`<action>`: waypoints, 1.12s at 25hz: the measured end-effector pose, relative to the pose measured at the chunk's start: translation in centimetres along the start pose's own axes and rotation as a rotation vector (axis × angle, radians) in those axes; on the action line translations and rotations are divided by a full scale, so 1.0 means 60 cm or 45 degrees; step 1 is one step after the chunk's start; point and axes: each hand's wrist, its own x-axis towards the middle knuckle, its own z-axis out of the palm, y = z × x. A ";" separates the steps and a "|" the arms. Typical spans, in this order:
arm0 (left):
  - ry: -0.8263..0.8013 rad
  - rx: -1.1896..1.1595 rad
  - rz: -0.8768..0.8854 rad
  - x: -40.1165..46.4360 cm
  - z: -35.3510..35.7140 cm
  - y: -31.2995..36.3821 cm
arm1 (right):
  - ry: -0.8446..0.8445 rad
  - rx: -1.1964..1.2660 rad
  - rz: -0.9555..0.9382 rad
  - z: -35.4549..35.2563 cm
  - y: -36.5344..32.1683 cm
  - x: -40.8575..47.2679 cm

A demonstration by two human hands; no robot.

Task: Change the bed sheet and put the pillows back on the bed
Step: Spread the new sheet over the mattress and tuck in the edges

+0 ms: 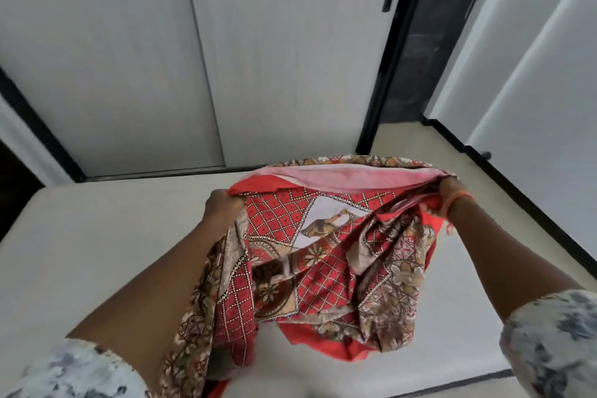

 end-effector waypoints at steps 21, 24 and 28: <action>0.870 0.412 0.667 0.253 0.061 0.709 | -0.235 -0.080 -0.974 -0.084 -0.709 0.360; 0.853 0.659 0.786 0.216 0.027 0.681 | 0.487 -1.402 -1.207 -0.161 -0.639 0.377; 0.854 0.933 0.958 0.157 0.001 0.645 | 0.614 -1.323 -1.078 -0.200 -0.529 0.335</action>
